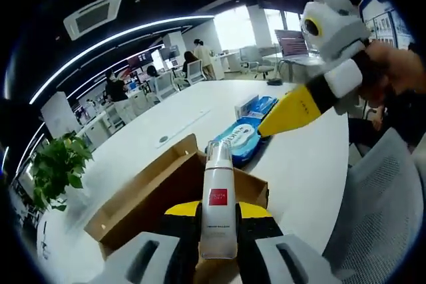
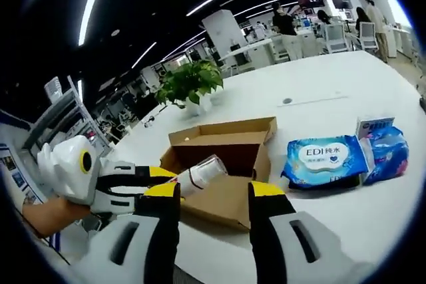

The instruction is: Operate the shoe box by opening the lid, removing the specified soft item, and placing it in the target area until the item is outside and the box remains undamaged.

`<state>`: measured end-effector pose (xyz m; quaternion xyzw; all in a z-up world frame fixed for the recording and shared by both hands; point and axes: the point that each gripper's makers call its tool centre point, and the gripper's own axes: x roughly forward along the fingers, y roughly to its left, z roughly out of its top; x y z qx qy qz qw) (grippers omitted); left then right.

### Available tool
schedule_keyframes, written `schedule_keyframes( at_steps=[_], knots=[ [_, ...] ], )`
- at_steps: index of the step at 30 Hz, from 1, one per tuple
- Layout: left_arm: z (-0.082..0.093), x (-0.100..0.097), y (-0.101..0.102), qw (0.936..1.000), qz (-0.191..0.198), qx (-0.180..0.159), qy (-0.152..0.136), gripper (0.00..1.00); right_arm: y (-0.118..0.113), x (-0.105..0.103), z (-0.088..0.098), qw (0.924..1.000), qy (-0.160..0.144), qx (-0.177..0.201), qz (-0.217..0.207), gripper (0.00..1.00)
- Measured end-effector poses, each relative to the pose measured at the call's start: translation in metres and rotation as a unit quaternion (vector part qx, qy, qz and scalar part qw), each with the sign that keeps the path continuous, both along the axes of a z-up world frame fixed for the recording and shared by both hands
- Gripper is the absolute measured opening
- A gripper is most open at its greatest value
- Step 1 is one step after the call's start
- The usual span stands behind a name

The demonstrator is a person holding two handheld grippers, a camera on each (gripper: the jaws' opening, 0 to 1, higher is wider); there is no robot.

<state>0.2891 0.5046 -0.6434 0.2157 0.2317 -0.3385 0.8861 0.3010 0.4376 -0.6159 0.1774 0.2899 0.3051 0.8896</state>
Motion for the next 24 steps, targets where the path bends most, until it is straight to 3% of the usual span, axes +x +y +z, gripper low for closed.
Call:
schedule_keyframes(
  at_steps=[15,19,20,24],
  knots=[
    [0.019,-0.01,-0.019,0.9991,-0.007,-0.037,-0.021,0.19,0.019,0.011,-0.008,0.9961,0.056,0.064,-0.025,0.32],
    [0.017,-0.011,-0.021,0.9989,-0.006,-0.043,-0.019,0.19,0.019,0.016,-0.007,0.9948,0.061,0.074,-0.035,0.29],
    [0.015,-0.011,-0.021,0.9986,0.001,-0.052,-0.01,0.19,0.019,0.016,-0.008,0.994,0.067,0.076,-0.039,0.28],
    [0.012,-0.011,-0.024,0.9987,-0.004,-0.047,-0.017,0.19,0.015,0.019,-0.013,0.9867,0.103,0.101,-0.076,0.26]
  ],
)
